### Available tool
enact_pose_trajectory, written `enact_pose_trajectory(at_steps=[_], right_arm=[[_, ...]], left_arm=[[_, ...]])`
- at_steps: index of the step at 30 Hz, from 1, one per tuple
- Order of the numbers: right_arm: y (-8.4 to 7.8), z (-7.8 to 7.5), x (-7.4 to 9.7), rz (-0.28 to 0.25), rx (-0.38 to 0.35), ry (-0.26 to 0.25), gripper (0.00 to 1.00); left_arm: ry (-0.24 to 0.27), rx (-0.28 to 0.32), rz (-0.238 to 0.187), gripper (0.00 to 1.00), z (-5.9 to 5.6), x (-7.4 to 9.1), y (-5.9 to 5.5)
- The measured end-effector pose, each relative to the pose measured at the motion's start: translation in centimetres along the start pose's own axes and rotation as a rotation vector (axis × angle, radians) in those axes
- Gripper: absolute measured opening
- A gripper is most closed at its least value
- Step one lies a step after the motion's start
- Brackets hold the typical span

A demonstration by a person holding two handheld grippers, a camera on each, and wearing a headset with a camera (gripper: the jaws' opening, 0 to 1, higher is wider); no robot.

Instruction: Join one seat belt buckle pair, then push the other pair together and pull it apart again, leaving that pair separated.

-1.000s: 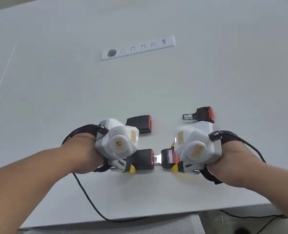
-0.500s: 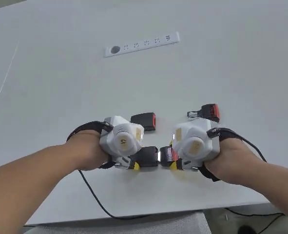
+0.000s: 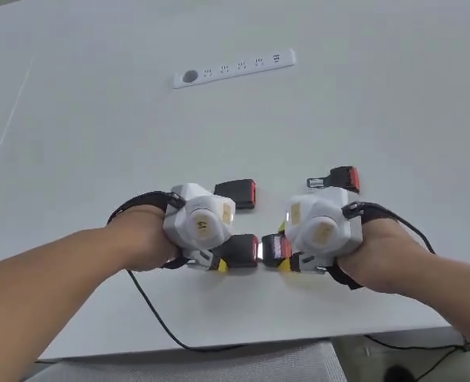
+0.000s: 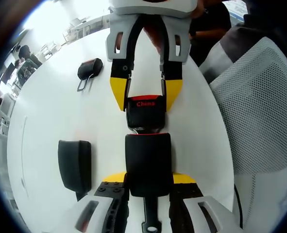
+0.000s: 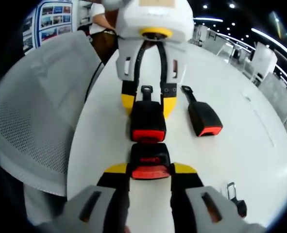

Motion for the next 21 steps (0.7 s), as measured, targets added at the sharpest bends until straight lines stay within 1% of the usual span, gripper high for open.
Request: enact_pose_trajectory(at_steps=[3,11,17,21], right_arm=[[-0.08,0.03,0.01,-0.002,-0.003,0.004,0.3],[-0.08,0.18,0.2,-0.026,-0.016,-0.003,0.3],[0.04,0.14,0.26,-0.026,-0.008,0.001,0.31],[0.04,0.09,0.3,-0.031,0.005,0.008,0.32]], left_arm=[[0.0,0.001,0.002,0.31,0.04,0.01,0.07],[0.004,0.012,-0.018,0.32,0.04,0.0,-0.07],[-0.001,0.017,-0.019,0.32,0.07,0.02,-0.04],[0.0,0.01,-0.004,0.33,0.01,-0.01,0.1]])
Point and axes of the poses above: the centre of the closed fingertips' face, and the gripper's own axes: x roughly backward along the fingers, z roughly to its left, y roughly out of its top, the point moved 6 cm from there along x, roughly backward along the fingers, and after that the axes turned 1 degree about -y, right-handed, at the moved point
